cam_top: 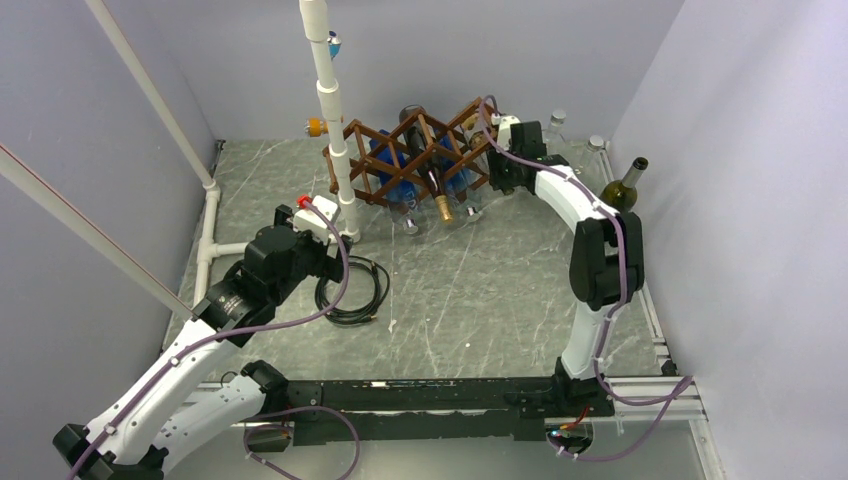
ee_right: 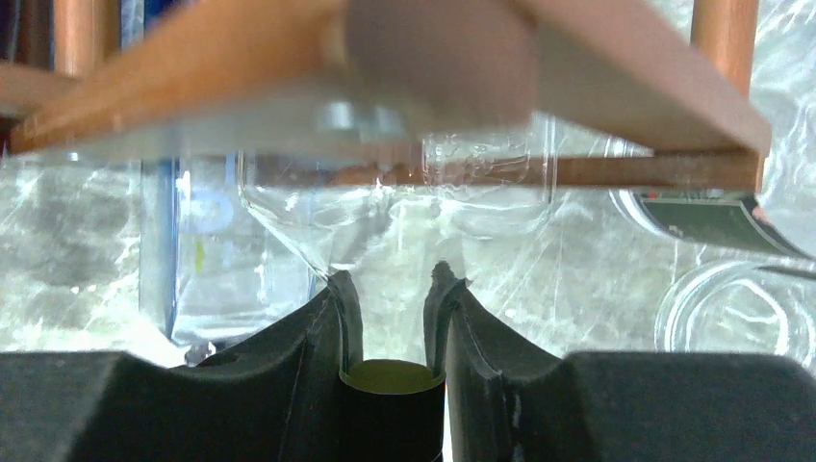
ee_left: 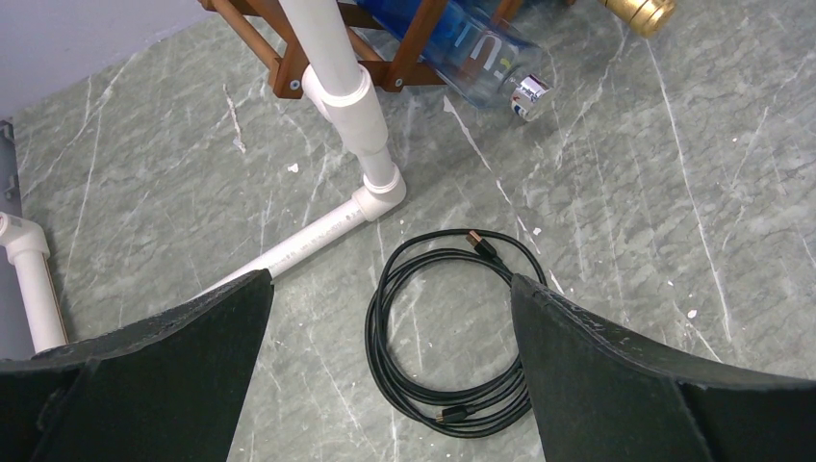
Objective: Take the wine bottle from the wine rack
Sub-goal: Pick up the wine bottle from the wine rack.
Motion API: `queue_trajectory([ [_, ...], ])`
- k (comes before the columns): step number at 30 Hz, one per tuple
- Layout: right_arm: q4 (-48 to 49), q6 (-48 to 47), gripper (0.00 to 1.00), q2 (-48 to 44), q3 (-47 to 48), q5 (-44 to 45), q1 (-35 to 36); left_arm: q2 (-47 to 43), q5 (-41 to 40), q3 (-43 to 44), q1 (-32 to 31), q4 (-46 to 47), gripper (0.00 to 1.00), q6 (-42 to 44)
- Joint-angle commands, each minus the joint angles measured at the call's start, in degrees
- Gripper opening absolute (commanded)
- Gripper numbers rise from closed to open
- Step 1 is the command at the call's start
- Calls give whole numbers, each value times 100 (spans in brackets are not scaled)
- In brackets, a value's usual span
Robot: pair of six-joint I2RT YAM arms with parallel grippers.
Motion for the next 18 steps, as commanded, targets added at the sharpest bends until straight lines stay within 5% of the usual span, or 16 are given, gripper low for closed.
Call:
queue_trajectory([
  [1, 512, 149, 0, -743, -261, -312, -101, -64, 78, -2, 24, 16, 99, -42],
  [18, 766, 188, 0, -2015, -1669, -961, -383, -46, 99, -11, 66, 28, 99, -51],
])
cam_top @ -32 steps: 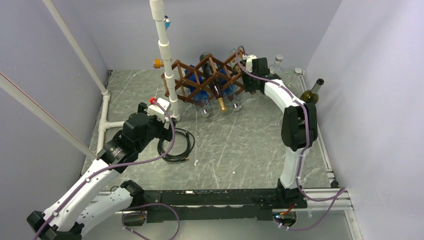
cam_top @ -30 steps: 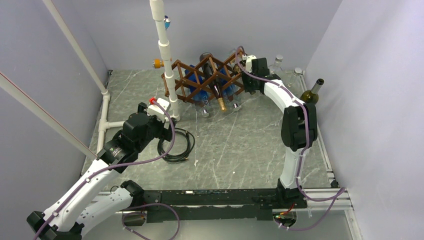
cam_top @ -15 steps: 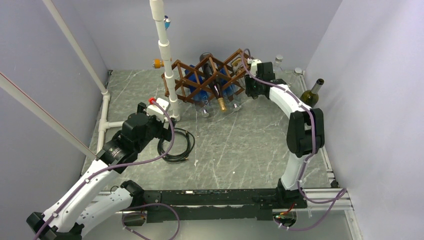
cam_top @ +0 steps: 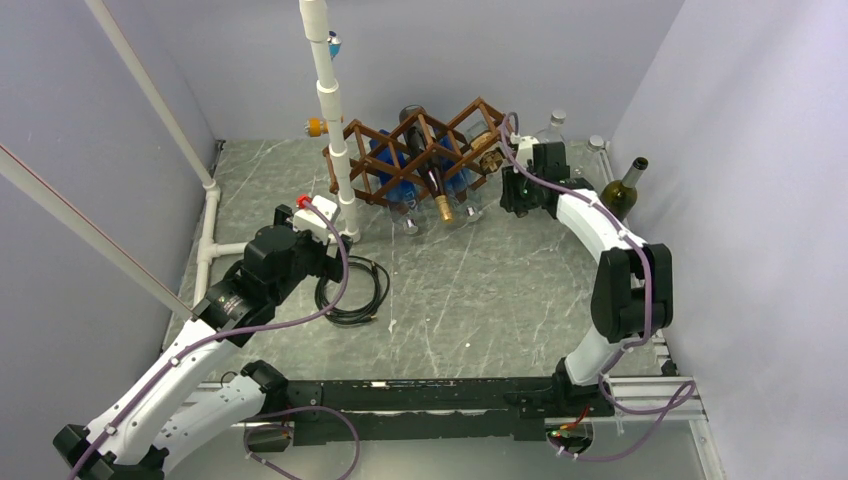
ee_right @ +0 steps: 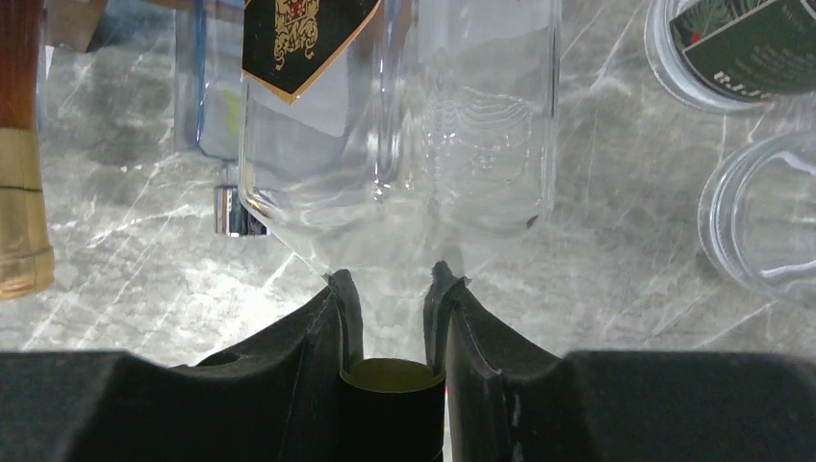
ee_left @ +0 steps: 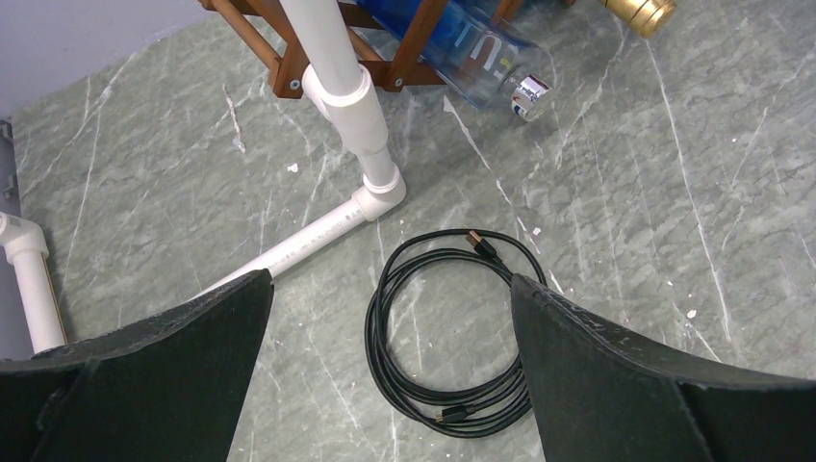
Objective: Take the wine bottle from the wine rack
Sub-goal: Pick up the wine bottle from the wine rack.
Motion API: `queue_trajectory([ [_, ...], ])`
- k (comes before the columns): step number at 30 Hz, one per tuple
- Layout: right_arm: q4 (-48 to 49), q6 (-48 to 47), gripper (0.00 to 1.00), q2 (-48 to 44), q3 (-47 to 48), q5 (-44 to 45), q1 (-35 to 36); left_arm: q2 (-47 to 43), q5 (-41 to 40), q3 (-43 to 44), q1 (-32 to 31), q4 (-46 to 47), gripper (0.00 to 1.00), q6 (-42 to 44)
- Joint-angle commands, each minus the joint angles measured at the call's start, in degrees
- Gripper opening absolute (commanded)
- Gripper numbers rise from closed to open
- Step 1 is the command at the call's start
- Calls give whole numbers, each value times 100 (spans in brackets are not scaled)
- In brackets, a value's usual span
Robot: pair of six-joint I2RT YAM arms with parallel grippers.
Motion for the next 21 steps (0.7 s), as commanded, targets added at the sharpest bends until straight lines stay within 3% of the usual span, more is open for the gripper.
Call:
queue_trajectory([
  [1, 761, 49, 0, -693, -150, -353, -91, -42, 67, -8, 40, 29, 99, -52],
  [21, 576, 48, 0, -2531, -1565, -988, -678, -53, 49, -13, 75, 29, 99, -54],
])
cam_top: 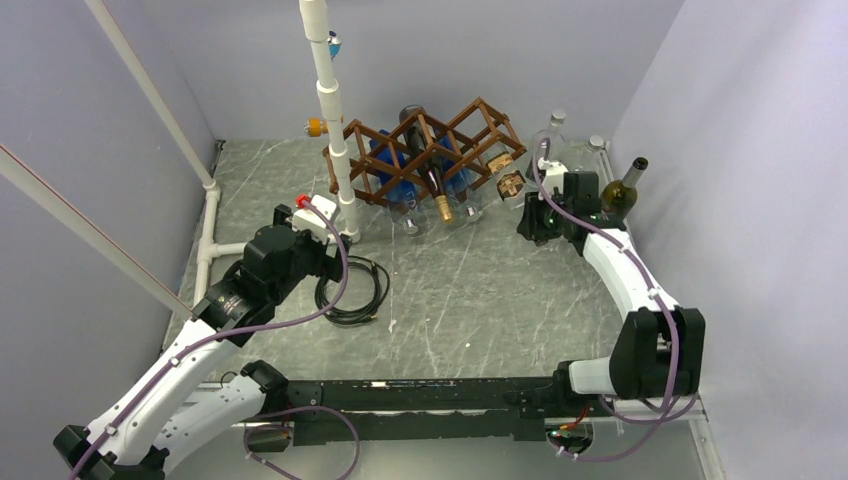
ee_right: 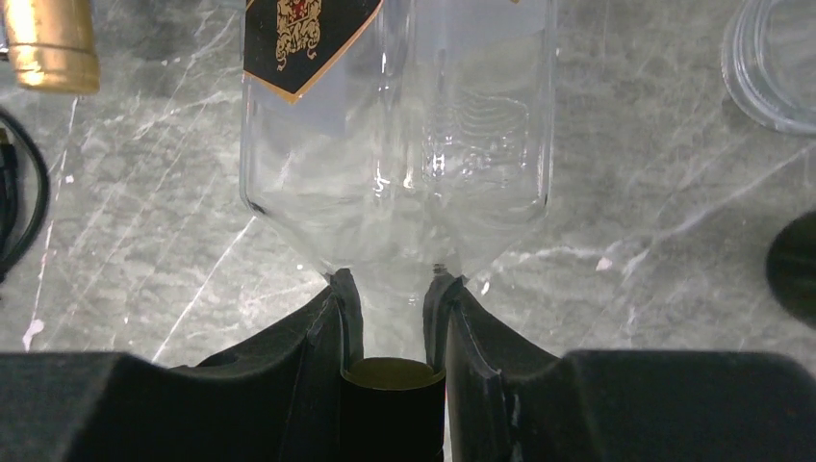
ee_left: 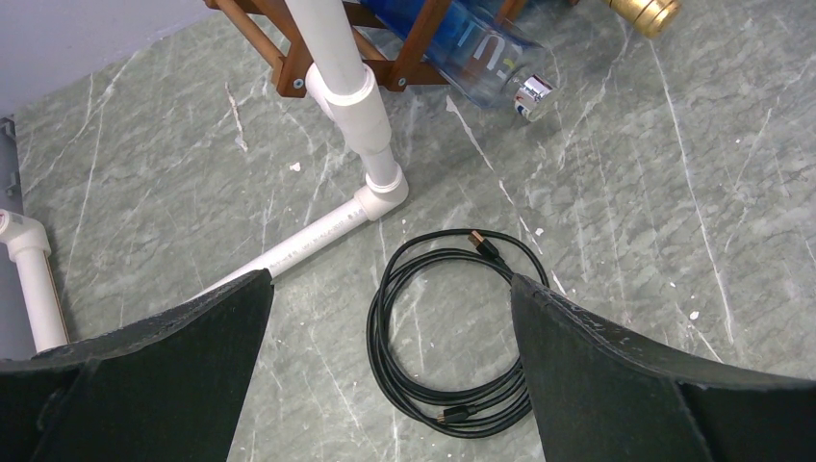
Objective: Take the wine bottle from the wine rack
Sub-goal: Pick up the wine bottle from the wine rack.
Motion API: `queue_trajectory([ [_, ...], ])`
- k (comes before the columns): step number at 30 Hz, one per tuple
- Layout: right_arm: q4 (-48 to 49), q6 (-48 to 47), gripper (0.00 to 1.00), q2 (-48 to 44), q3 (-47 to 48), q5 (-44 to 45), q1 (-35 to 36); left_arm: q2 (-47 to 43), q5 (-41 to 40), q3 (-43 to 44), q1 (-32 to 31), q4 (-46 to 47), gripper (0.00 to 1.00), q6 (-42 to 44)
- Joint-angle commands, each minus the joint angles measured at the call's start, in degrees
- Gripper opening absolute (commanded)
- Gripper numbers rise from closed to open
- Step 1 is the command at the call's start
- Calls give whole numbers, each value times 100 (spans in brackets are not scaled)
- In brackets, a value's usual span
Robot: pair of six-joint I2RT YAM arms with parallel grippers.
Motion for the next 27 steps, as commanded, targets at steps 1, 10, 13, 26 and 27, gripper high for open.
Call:
queue_trajectory([
  [1, 839, -48, 0, -705, 31, -423, -214, -50, 52, -9, 38, 28, 99, -51],
  [10, 451, -244, 0, -1366, -375, -854, -643, -74, 187, -17, 47, 53, 99, -46],
  [13, 338, -357, 0, -1620, -470, -964, -668, -97, 395, -30, 47, 88, 99, -18],
  [26, -518, -1024, 0, -2210, -464, -1629, -661, -492, 1901, -265, 47, 567, 99, 160],
  [27, -622, -1150, 0, -2224, -447, -1719, -661, -514, 2045, -282, 47, 612, 99, 177],
])
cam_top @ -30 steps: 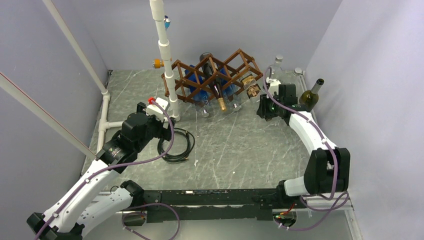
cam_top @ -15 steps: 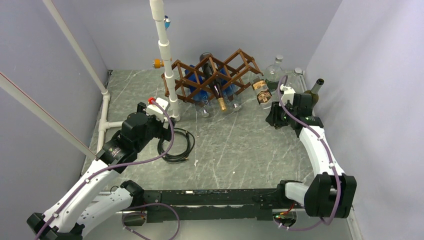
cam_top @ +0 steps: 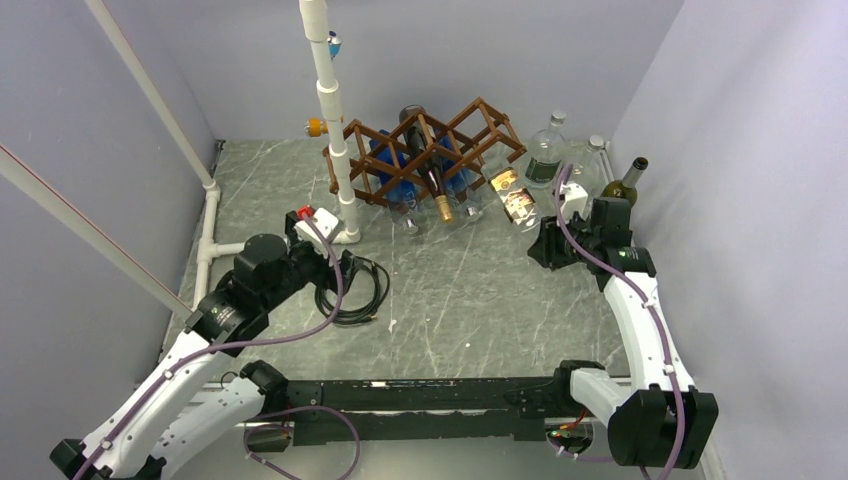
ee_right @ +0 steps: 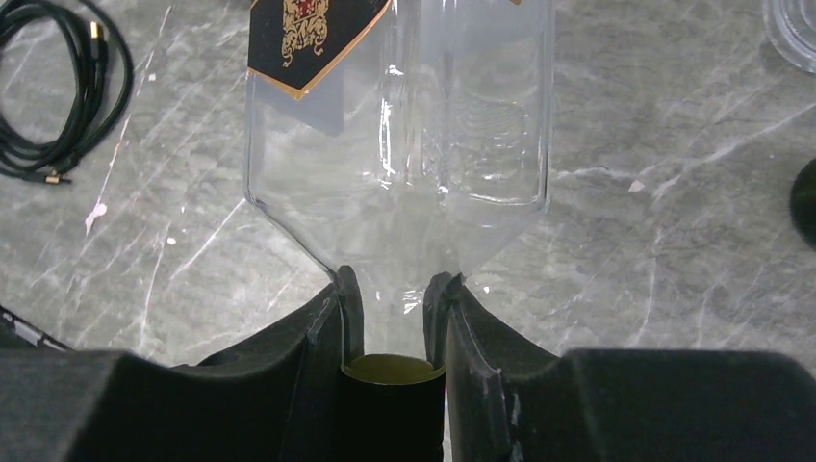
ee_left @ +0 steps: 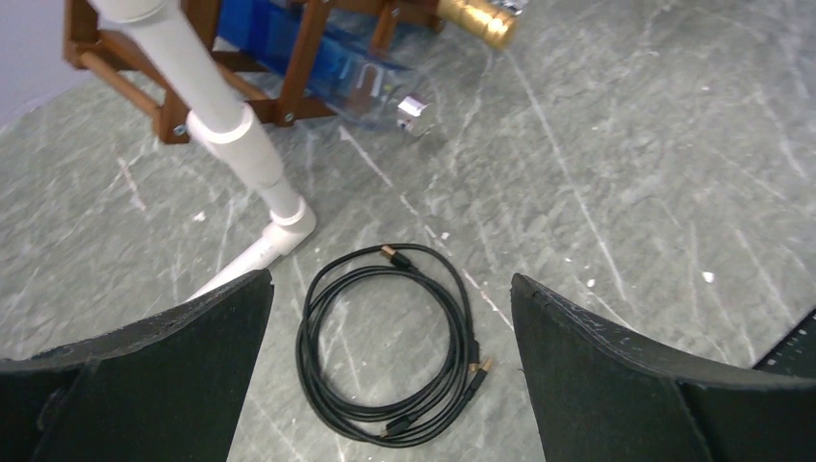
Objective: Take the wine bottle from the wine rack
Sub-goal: Pick up the wine bottle from the wine rack.
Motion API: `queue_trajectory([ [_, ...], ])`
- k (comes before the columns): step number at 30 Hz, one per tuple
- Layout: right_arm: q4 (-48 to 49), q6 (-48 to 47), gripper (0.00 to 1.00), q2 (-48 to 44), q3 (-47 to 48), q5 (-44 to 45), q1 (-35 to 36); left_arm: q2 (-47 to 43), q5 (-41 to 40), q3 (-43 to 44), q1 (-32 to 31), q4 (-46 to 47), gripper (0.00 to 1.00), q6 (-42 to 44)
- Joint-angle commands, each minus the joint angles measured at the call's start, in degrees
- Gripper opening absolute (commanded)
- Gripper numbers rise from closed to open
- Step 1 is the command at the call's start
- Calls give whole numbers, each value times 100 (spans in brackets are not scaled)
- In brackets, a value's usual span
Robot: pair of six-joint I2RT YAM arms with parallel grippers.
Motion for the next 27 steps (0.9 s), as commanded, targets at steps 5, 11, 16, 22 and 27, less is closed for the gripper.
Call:
queue_trajectory([
  [5, -63, -1045, 0, -345, 411, -1138, 18, -359, 1727, -201, 25, 718, 99, 265],
  [11, -722, -1812, 0, -288, 595, -1776, 19, -460, 1992, -263, 25, 828, 99, 284],
  [16, -1107, -2306, 0, -232, 641, -2183, 19, -406, 2020, -227, 25, 786, 99, 273],
  [22, -1675, -3217, 0, -94, 742, -2496, 22, -361, 2113, -236, 25, 816, 99, 254],
  [27, -2104, -3694, 0, 277, 893, -2674, 127, -233, 2295, -197, 25, 800, 99, 227],
])
